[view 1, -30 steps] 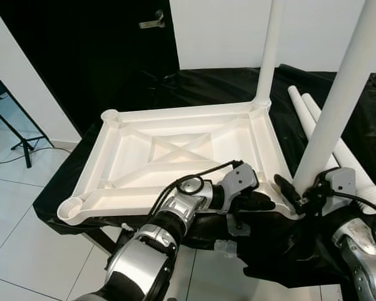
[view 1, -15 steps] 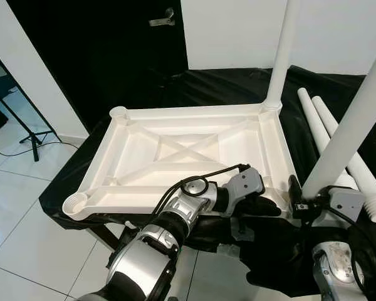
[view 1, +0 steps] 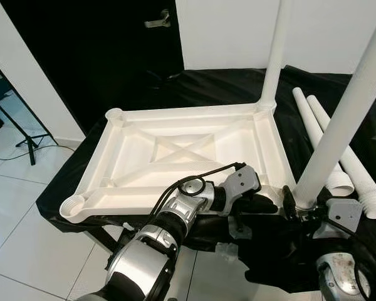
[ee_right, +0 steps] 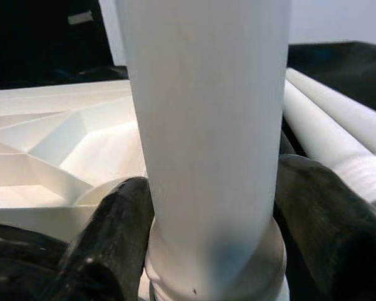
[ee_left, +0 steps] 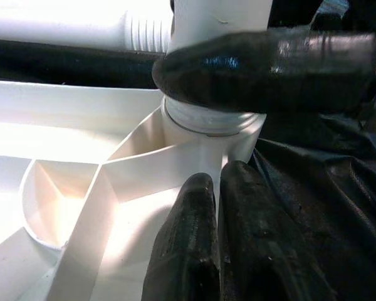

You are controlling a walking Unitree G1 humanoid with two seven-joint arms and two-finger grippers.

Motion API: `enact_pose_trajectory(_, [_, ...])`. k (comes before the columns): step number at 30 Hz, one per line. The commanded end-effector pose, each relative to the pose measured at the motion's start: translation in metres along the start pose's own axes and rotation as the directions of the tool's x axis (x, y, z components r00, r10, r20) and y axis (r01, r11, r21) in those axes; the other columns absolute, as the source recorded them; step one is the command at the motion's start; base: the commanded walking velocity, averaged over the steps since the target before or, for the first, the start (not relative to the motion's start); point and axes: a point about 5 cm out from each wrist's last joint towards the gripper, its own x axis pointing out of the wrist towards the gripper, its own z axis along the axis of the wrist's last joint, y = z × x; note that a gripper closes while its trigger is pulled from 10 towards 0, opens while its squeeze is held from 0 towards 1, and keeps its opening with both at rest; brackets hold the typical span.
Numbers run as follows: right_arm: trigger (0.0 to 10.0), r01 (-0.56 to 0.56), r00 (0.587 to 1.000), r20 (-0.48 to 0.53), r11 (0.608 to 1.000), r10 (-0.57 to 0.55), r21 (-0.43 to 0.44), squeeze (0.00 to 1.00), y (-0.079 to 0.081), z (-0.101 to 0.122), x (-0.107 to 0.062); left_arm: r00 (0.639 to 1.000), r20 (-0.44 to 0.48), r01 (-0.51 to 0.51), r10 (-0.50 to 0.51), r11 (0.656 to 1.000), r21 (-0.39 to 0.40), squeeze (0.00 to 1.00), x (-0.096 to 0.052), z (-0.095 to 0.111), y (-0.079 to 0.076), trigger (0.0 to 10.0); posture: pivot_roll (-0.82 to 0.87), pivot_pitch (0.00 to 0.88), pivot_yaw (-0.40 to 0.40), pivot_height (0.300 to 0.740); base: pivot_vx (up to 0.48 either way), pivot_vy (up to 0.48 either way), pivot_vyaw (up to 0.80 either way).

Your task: Building children table

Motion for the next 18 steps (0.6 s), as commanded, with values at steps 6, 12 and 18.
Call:
enact_pose_trajectory(6, [10.0,-0.166,0.986,-0.019,0.986,0.166,0.016,0.00,0.000,-0.002,0.016,0.987,-0.144,-0.091,0.075,0.990,-0.108,0.00,0.001,-0.038,-0.012,10.0,0.01,0.000,0.080,0.740,0.000,0.000,0.00])
enact_pose_trajectory(12, [4.2,-0.237,0.971,-0.035,0.971,0.238,0.025,0.00,0.005,-0.005,0.015,0.987,-0.143,-0.092,0.076,0.990,-0.108,0.00,0.002,-0.038,-0.012,10.0,0.02,0.000,0.077,0.740,0.000,0.000,0.00])
enact_pose_trajectory(18, [0.0,-0.451,0.884,-0.082,0.886,0.460,0.107,0.00,0.027,-0.013,-0.007,0.986,-0.147,-0.095,0.079,0.990,-0.107,0.00,0.000,-0.040,-0.012,10.0,0.02,0.000,0.076,0.740,0.000,0.000,0.00])
